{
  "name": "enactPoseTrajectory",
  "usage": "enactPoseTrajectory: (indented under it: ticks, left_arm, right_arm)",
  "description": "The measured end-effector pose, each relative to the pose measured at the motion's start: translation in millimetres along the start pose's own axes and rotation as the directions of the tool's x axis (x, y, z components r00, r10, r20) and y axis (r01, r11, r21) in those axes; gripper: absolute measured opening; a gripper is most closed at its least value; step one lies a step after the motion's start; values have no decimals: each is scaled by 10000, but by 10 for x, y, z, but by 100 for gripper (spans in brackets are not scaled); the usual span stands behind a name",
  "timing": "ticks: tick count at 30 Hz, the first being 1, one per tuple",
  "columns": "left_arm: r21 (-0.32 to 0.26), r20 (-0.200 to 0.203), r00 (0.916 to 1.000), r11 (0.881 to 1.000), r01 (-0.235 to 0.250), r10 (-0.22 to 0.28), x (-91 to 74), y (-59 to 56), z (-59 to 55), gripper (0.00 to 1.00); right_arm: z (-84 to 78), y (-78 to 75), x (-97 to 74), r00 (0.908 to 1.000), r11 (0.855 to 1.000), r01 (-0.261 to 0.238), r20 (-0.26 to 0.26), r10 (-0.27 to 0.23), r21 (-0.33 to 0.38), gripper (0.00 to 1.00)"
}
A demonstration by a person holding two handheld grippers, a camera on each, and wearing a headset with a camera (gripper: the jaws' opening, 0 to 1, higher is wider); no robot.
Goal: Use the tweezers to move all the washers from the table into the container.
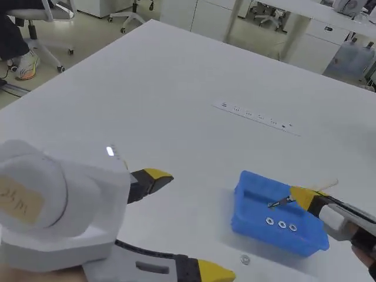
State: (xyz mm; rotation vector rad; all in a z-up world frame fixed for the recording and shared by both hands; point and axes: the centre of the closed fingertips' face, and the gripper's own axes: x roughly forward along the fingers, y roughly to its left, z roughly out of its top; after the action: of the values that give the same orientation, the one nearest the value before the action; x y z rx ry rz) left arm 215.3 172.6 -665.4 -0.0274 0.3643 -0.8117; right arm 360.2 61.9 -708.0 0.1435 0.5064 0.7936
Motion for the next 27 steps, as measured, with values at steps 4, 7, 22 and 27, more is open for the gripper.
enactPoseTrajectory:
  ticks: [4, 7, 22, 27]
  left_arm:
    - [118, -116, 9999, 9999, 69, -68, 0, 2, -8, 87]
    - [83, -134, 9999, 9999, 77, -76, -5, 28, -9, 86]
    - [86, -266, 9996, 9999, 54, -52, -1, 58, -25, 86]
    - [49, -257, 9996, 10000, 71, -70, 5, 43, -29, 86]
  right_arm:
    - [-114, -100, 165, 9986, 10000, 80, -514, -82, -27, 3]
    - [-178, -133, 257, 9971, 9999, 104, -761, -97, 87, 3]
    - [-313, -192, 275, 9908, 9988, 267, -1317, -320, -421, 3]
    - [-210, -101, 177, 9959, 9992, 142, -883, -173, -365, 3]
